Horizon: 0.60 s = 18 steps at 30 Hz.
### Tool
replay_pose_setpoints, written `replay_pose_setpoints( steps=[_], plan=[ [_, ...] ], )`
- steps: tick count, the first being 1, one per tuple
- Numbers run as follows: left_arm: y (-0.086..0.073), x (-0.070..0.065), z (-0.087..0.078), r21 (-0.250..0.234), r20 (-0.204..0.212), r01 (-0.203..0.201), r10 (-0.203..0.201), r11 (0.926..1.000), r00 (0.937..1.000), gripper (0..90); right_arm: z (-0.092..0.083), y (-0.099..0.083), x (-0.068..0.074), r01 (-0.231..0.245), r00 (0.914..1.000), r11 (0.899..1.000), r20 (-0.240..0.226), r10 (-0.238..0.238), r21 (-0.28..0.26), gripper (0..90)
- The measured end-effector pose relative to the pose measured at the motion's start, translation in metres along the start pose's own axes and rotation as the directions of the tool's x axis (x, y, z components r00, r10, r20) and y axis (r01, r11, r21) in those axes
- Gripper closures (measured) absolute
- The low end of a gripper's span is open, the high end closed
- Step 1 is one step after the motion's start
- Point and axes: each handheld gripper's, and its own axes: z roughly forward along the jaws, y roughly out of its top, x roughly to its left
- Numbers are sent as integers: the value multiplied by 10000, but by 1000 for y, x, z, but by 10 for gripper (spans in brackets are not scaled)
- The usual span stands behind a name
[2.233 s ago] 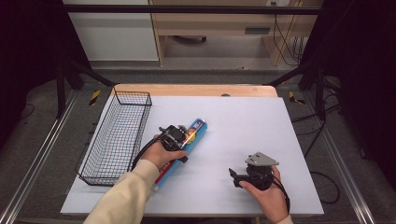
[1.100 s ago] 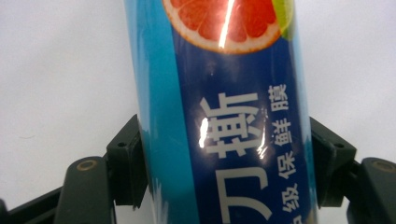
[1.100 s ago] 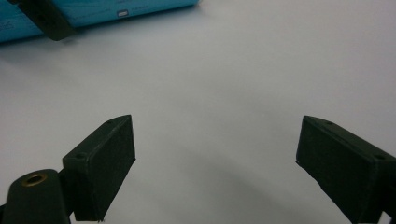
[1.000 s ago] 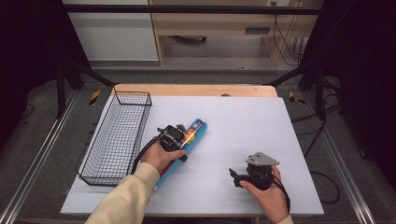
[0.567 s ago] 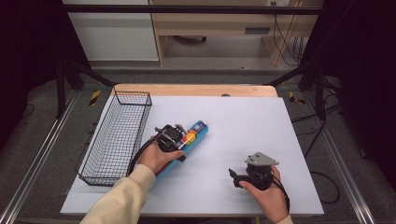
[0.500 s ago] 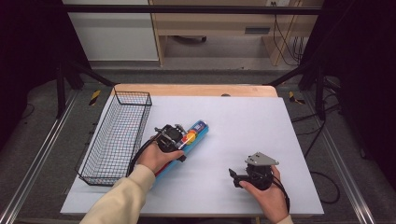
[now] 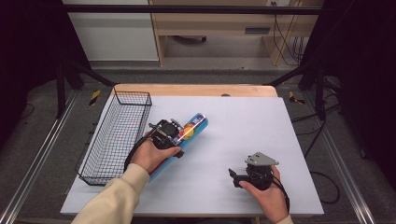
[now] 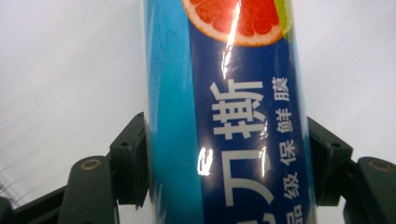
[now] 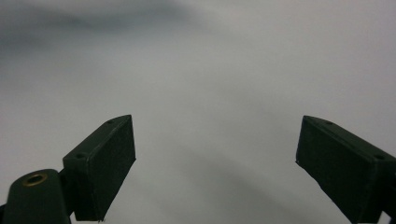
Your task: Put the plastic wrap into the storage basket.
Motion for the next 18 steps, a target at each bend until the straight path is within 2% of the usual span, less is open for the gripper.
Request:
replay_pose_setpoints(
  steps=[2, 7, 18],
  plan=[
    [-2, 2, -10, -110, -36, -23, 23, 9999, 10000, 306, 0, 0, 0, 7, 10000, 10000, 31, -7, -17, 121],
    [-6, 3, -22, -305, -99, 78, -81, 9995, 9999, 307, 0, 0, 1, -2, 10000, 10000, 10, 2, 28, 122],
    [-15, 6, -53, -545, -378, 33, -54, 9985, 9993, 308, 1, 0, 0, 29, 10000, 10000, 20, -30, 36, 122]
  ],
)
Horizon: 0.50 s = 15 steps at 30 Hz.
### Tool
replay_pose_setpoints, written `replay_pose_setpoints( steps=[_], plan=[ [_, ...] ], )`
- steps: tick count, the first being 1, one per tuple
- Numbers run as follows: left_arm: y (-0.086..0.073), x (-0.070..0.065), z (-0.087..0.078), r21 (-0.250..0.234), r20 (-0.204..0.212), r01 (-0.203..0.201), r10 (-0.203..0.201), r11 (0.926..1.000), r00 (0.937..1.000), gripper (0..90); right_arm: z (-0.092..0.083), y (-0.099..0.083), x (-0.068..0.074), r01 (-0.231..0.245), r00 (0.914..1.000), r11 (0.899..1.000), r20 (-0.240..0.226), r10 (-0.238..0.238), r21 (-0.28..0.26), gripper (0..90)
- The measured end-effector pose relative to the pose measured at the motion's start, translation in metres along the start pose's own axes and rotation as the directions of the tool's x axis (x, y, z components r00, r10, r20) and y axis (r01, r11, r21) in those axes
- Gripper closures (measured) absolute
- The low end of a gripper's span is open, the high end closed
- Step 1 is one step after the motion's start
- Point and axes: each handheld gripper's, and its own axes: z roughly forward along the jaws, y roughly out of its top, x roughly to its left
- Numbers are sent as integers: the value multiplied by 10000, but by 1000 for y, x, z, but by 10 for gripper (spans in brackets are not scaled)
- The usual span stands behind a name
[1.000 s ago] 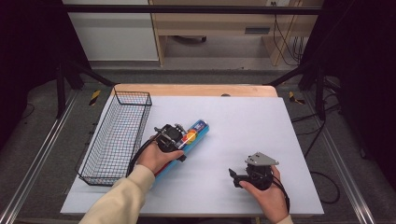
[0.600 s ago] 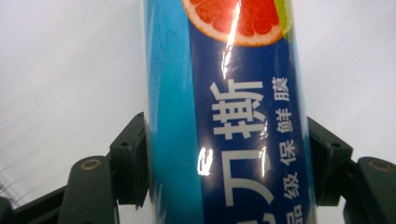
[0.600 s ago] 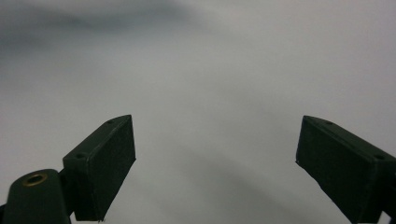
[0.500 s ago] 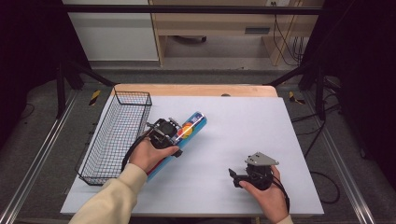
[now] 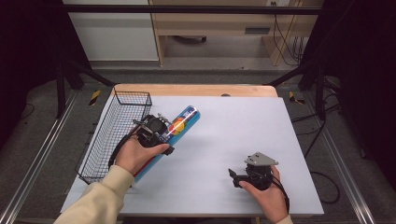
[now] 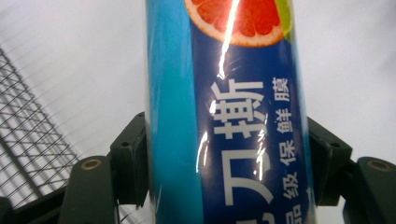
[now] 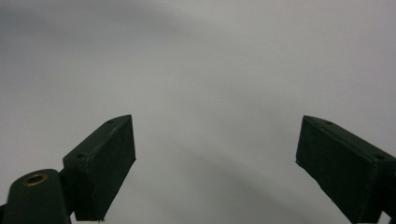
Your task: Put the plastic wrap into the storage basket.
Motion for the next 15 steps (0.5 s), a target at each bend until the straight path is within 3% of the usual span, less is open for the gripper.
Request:
replay_pose_setpoints(
  steps=[15],
  plan=[
    [-16, 16, -23, -216, -92, 295, -297, 9993, 9995, 309, 1, 0, 0, -48, 10000, 10000, 12, 48, -10, 122]
  ],
)
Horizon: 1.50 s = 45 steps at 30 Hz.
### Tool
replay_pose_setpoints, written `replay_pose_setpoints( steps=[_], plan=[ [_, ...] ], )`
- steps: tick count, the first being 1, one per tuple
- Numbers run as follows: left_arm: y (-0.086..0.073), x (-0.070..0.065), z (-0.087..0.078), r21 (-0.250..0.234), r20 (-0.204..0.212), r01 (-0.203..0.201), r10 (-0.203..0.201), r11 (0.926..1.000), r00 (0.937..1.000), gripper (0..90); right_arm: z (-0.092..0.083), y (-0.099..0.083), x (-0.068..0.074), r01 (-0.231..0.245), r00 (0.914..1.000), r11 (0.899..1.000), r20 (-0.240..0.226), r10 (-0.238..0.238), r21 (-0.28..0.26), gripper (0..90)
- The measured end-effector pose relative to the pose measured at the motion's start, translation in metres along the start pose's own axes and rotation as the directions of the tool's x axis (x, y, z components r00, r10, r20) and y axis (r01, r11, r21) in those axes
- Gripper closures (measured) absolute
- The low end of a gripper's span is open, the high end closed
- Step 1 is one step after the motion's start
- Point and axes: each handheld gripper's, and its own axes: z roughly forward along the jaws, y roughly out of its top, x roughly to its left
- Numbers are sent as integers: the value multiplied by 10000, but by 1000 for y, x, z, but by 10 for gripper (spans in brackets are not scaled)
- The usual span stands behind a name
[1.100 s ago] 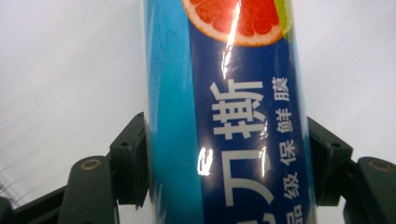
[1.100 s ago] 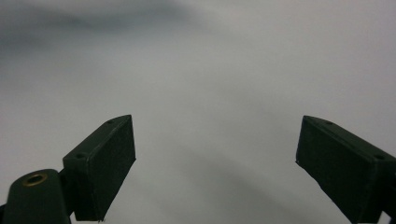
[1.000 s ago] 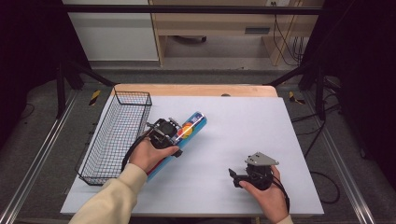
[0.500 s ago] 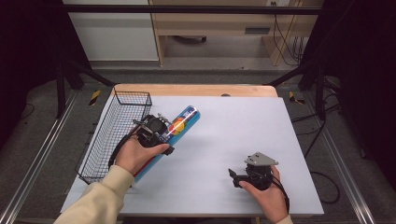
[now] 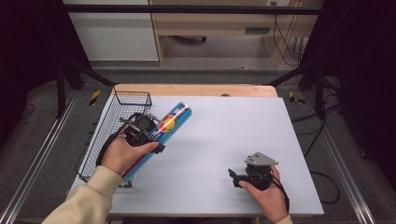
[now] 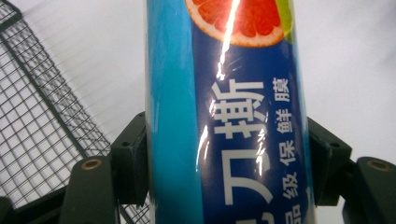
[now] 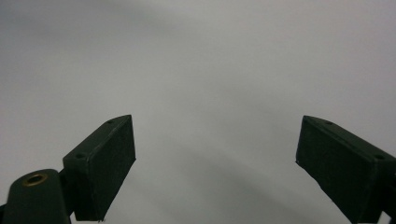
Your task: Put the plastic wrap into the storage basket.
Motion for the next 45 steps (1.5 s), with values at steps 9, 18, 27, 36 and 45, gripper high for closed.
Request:
replay_pose_setpoints(
  steps=[9, 18, 27, 36, 45],
  plan=[
    [-14, 15, -13, -175, -180, 381, -384, 9991, 9991, 310, 1, 0, 0, 30, 10000, 10000, 25, -30, 20, 122],
    [-27, 28, -23, -285, -389, 749, -759, 9968, 9964, 311, 2, -1, -1, 136, 9999, 9999, 35, -136, 48, 122],
    [-32, 35, -27, -298, -531, 968, -983, 9949, 9937, 312, 2, -1, 0, 17, 10000, 10000, 29, -17, 90, 122],
    [-36, 41, -32, -395, -628, 1150, -1173, 9926, 9911, 312, 2, -1, 0, 50, 10000, 9999, 32, -50, 89, 122],
    [-41, 48, -33, -456, -743, 1416, -1447, 9889, 9867, 312, 3, -1, 1, 37, 10000, 9999, 21, -37, 107, 123]
  ],
)
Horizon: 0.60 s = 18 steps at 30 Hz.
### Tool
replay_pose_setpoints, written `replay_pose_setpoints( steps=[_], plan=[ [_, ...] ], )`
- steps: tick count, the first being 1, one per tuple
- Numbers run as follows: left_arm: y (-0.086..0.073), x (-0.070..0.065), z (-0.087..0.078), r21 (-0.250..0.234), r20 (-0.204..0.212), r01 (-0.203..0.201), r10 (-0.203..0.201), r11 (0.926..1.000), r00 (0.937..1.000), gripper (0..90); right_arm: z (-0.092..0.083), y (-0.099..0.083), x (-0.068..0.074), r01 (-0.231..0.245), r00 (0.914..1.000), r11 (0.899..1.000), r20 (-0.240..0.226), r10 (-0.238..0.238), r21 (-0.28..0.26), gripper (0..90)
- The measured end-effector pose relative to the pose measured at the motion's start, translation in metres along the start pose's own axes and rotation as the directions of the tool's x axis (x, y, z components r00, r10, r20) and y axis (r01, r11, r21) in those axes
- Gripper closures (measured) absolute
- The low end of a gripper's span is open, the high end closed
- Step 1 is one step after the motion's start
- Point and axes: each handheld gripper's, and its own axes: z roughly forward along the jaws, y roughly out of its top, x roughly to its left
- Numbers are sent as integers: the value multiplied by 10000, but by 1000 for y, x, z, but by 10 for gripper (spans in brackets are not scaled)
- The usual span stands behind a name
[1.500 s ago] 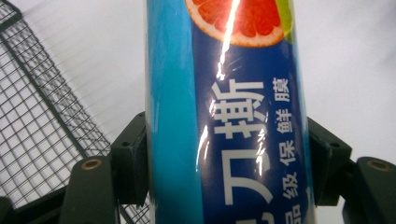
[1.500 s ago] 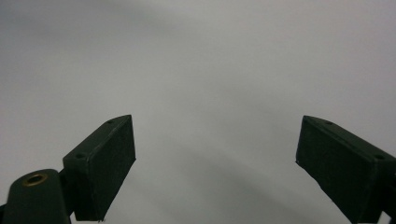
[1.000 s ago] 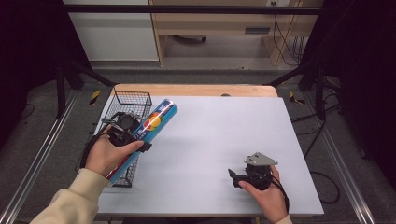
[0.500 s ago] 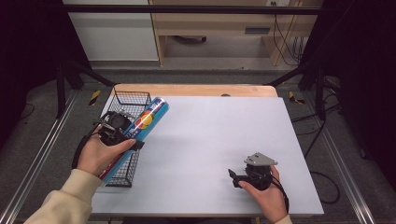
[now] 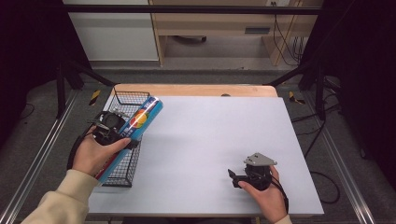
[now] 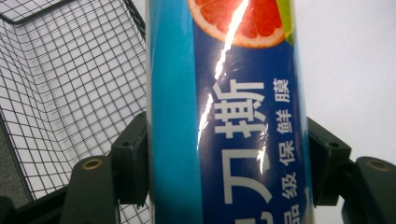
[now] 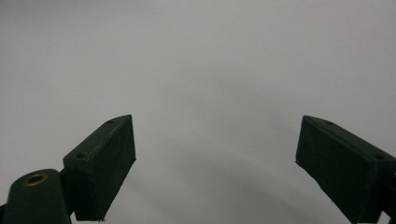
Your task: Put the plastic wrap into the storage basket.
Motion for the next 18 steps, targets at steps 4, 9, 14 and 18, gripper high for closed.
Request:
replay_pose_setpoints(
  steps=[4, 9, 14, 18],
  plan=[
    [-2, 3, -1, 1, -48, 109, -109, 9999, 9999, 313, 0, 0, 0, 23, 10000, 10000, 0, -23, 5, 123],
    [-3, 6, -1, -3, -129, 211, -211, 9998, 9997, 313, 0, 0, 0, 18, 10000, 10000, 0, -18, 16, 123],
    [-5, 9, -2, -40, -181, 353, -354, 9994, 9992, 313, 1, 0, 1, -50, 10000, 10000, -12, 50, 45, 122],
    [-6, 11, -3, -63, -229, 425, -427, 9991, 9988, 313, 1, 0, 1, -55, 10000, 10000, -31, 56, 45, 122]
  ],
)
